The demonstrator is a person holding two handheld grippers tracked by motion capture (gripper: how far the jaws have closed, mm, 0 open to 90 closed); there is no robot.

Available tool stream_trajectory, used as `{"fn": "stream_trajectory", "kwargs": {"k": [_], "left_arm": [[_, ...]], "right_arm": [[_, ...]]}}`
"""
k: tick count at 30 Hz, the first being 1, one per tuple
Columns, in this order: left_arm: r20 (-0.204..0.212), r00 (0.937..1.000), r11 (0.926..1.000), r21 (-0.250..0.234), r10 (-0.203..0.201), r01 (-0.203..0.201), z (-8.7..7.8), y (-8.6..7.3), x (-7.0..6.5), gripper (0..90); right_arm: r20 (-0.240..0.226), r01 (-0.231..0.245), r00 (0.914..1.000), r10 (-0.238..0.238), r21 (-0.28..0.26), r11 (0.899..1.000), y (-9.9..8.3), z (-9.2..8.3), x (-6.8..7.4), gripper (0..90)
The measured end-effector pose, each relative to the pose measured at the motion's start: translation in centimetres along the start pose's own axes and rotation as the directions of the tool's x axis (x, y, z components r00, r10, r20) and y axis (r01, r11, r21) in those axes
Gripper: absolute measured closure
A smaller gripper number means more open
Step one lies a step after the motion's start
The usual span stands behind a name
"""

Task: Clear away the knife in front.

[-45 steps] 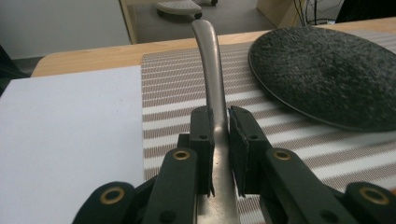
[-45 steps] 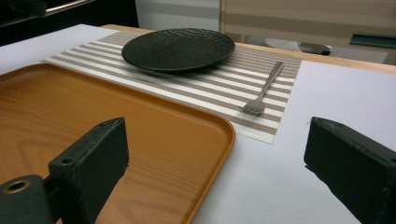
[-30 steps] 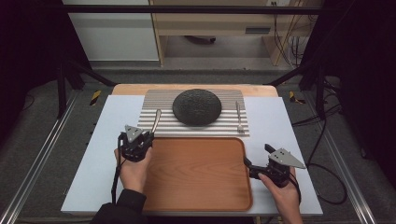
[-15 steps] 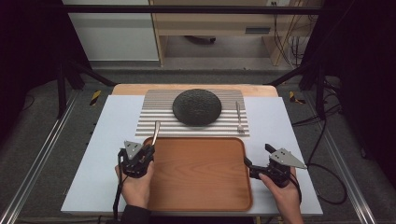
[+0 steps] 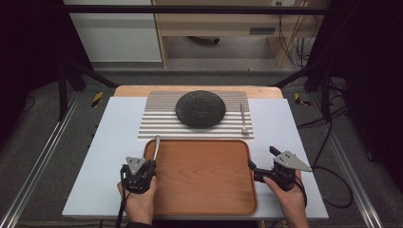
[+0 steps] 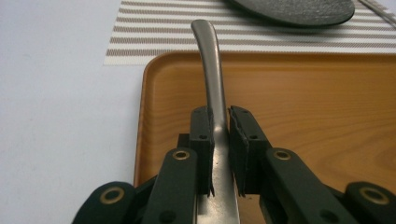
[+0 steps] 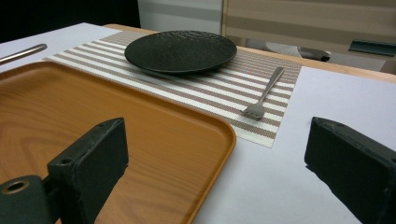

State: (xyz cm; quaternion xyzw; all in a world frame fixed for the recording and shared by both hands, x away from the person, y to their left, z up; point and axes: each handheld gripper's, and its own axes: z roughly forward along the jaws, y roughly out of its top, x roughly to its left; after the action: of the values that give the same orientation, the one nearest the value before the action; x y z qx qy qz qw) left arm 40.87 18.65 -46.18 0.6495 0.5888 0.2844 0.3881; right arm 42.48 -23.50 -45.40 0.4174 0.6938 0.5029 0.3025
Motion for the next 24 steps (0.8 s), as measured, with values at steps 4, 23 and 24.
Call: {"fn": "stream_trajectory", "kwargs": {"k": [4,23,24], "left_arm": [[-0.016,0.9998,1.0,0.001,-0.008,0.008,0.05,-0.26,0.15,79.7],[-0.003,1.0,0.9983,0.058,0.007,-0.007,0.74,-0.44,0.72,79.7],[-0.005,1.0,0.9981,0.061,0.007,-0.006,0.79,-0.48,0.76,79.7]], "right_arm": [[-0.005,0.003,1.0,-0.003,0.004,1.0,0.0,0.12,0.13,6.2],[-0.003,0.002,1.0,-0.002,0.007,1.0,0.04,0.2,0.12,6.3],[-0.004,0.002,1.0,-0.002,0.008,1.0,0.02,0.21,0.13,6.3]]}}
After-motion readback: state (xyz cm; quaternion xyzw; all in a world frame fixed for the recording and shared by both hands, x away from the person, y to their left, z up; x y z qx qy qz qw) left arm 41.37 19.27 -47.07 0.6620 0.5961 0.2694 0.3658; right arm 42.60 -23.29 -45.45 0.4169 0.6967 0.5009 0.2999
